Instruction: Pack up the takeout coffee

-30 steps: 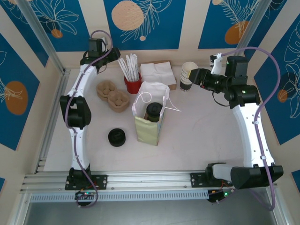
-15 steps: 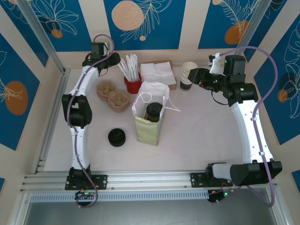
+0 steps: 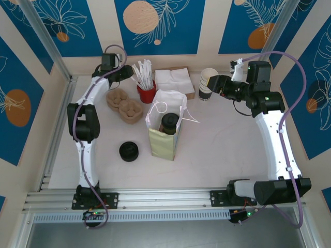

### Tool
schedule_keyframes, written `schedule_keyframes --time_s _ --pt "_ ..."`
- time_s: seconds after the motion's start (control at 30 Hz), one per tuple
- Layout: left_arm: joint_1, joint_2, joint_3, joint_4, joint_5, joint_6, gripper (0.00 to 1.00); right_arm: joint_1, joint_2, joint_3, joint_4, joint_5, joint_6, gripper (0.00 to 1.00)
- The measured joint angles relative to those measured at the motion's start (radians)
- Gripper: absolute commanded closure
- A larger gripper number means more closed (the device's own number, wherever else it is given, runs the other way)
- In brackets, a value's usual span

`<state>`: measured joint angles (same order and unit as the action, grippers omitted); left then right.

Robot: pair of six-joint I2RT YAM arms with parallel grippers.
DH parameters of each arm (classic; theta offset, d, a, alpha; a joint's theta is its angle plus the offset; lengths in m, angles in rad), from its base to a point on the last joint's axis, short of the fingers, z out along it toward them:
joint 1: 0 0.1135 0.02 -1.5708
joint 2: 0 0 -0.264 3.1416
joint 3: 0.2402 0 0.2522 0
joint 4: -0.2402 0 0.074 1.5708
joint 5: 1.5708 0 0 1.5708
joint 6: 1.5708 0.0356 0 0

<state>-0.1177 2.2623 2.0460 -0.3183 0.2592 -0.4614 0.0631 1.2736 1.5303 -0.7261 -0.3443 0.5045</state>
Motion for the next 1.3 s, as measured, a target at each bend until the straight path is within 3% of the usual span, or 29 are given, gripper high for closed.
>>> schedule_keyframes --time_s 0.5,0.83,0.97,1.3 --pt "-0.003 -0.134 -0.117 0.053 0.014 -0.019 0.89 0.0 -0.036 -0.001 -0.003 0.0 0.0 0.51" --pt "-0.037 -0.293 -0.161 0.032 -0.002 0.006 0.9 0.0 -0.078 -0.001 -0.003 -0.003 -0.004 0.5" --pt "-0.101 -0.408 -0.162 -0.037 -0.086 0.08 0.89 -0.003 -0.099 -0.001 -0.004 0.001 -0.007 0.51" --pt "-0.37 -0.774 -0.176 -0.184 -0.311 0.271 0.9 -0.029 -0.119 -0.001 -0.007 0.004 0.0 0.5"
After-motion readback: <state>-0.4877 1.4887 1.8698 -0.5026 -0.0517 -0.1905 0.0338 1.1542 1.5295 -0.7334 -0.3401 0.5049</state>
